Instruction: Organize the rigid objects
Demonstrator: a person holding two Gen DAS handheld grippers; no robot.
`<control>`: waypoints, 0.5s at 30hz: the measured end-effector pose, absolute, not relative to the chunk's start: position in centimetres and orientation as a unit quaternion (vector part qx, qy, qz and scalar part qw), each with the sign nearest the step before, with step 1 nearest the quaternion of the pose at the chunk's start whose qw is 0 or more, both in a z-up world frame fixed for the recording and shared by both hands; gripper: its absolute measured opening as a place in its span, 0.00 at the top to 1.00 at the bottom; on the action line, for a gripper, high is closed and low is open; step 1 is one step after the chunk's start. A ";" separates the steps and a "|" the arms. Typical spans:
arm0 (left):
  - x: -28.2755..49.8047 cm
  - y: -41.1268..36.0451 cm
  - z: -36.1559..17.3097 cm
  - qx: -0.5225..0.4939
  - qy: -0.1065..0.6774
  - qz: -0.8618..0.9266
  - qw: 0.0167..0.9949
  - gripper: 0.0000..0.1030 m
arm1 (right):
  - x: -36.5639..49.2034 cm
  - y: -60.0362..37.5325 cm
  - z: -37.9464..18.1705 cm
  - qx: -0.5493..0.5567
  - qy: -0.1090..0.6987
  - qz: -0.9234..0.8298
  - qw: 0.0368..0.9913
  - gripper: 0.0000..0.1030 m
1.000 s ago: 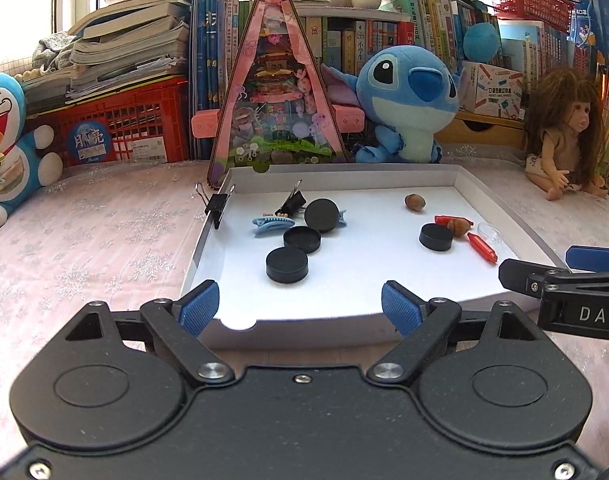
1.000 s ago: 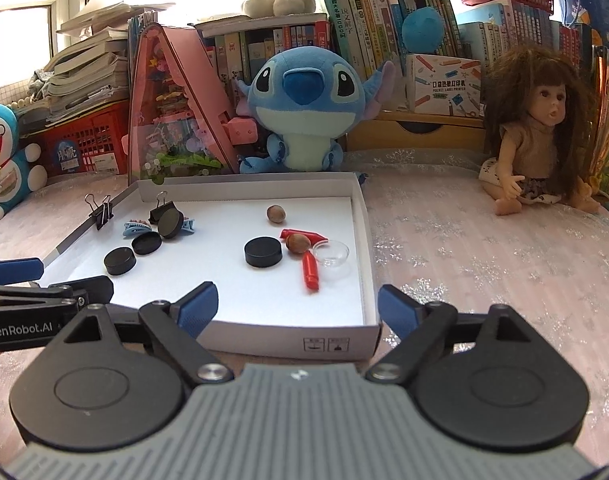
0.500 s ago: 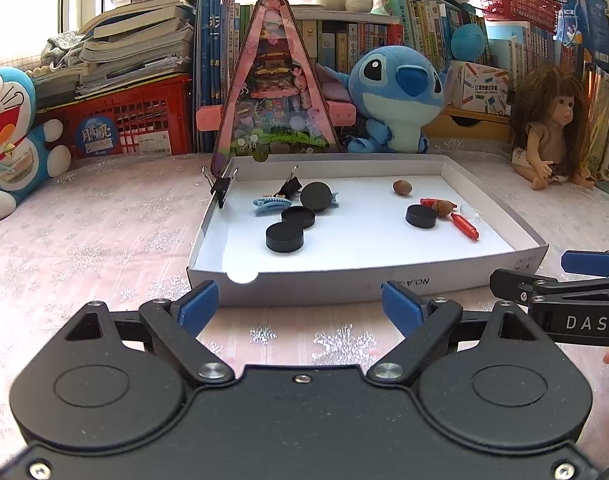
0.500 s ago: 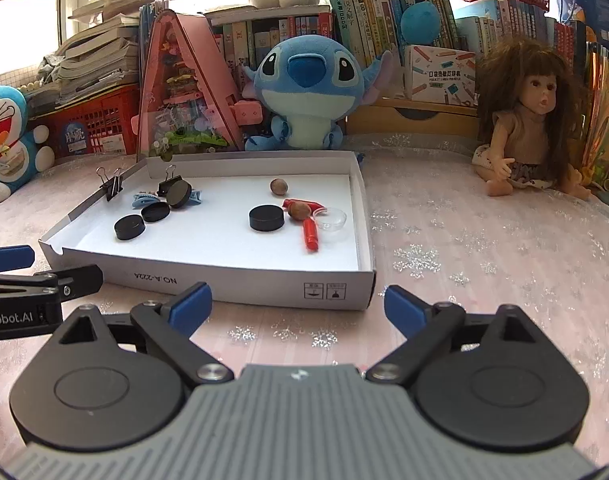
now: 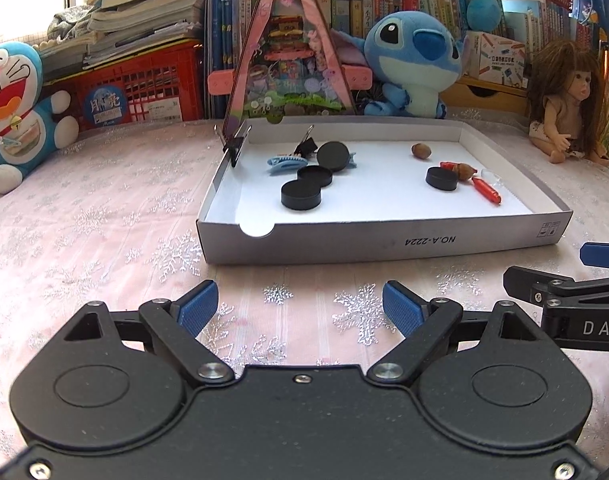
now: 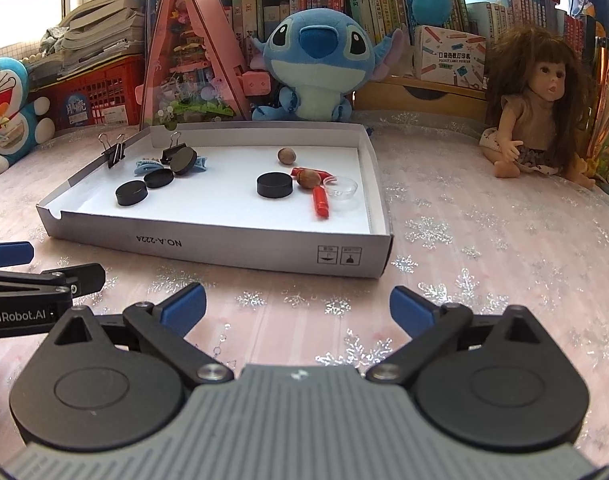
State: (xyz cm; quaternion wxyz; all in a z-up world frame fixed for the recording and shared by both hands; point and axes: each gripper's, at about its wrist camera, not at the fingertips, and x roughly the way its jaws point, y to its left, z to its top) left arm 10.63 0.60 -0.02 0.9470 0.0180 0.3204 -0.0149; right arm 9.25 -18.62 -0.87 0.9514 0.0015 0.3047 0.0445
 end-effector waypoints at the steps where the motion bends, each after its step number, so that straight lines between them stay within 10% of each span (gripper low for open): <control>1: 10.7 0.7 -0.1 0.017 0.323 -0.014 0.946 0.14 | 9.3 -18.5 -0.9 -0.001 0.306 0.044 0.951 0.01; 15: 11.9 1.1 -0.7 0.017 0.337 -0.003 0.942 0.05 | 10.4 -18.4 -1.6 0.007 0.329 0.030 0.944 0.00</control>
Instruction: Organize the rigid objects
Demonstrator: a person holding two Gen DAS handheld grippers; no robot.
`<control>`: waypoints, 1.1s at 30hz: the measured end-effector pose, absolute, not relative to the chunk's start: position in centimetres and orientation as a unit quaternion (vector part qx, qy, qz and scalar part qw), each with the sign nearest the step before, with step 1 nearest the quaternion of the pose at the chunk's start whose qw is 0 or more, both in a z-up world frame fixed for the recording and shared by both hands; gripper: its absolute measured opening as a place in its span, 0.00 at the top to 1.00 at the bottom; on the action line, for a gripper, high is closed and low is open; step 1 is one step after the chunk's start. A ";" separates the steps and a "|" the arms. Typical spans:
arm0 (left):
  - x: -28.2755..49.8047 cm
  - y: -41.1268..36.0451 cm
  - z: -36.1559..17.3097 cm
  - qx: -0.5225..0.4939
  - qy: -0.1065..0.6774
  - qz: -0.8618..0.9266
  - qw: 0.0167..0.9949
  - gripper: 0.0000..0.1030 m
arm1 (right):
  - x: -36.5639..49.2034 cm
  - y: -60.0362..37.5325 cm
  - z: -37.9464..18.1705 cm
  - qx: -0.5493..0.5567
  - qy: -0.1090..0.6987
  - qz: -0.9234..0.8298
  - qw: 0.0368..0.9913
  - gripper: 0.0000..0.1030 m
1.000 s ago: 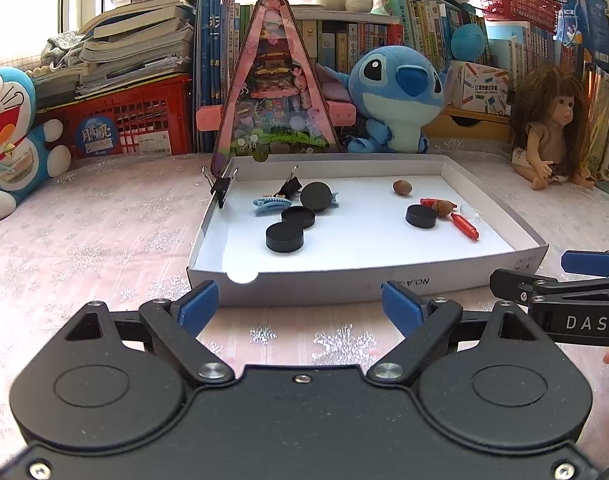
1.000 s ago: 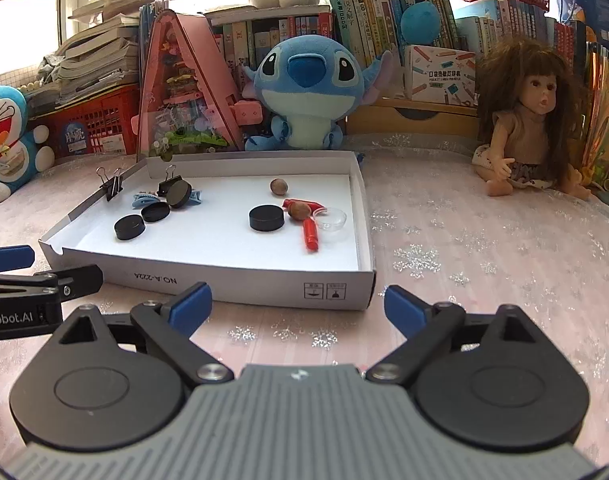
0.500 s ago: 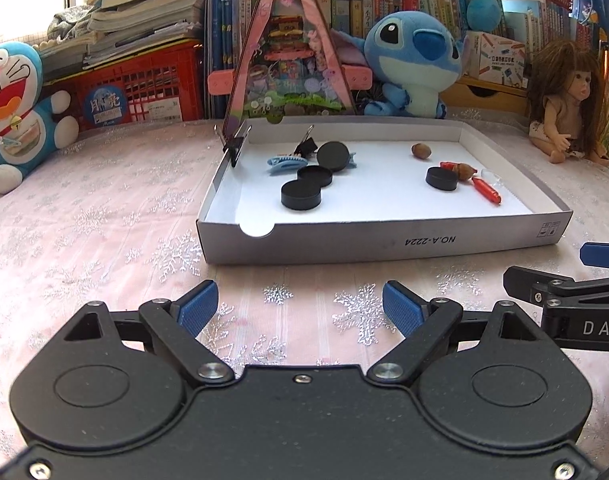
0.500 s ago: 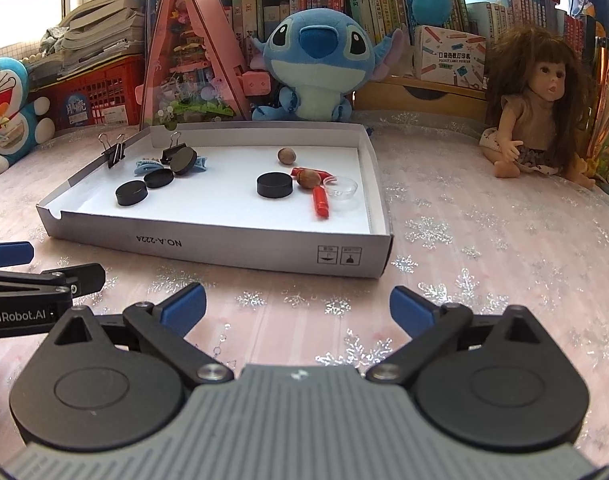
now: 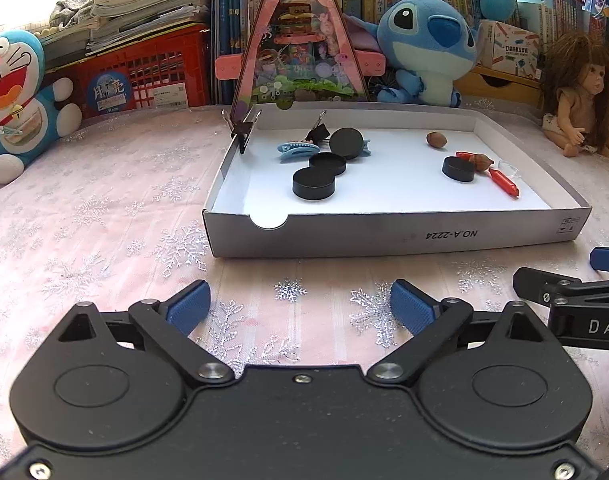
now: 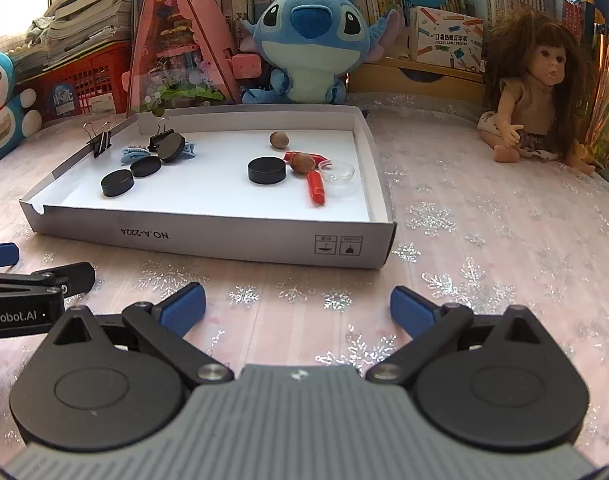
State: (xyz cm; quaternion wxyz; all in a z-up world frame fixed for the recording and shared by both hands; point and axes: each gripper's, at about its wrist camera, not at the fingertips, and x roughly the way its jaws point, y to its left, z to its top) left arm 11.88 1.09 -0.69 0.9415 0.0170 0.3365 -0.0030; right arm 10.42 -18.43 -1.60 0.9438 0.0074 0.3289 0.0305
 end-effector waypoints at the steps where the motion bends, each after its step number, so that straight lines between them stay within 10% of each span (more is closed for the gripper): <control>1: 12.0 1.2 -0.7 0.016 0.337 -0.002 0.941 0.03 | 10.5 -18.4 -1.7 0.008 0.331 0.031 0.943 0.00; 33: 12.3 1.4 -0.9 0.008 0.340 0.000 0.941 0.00 | 10.7 -18.5 -1.9 0.010 0.333 0.032 0.942 0.00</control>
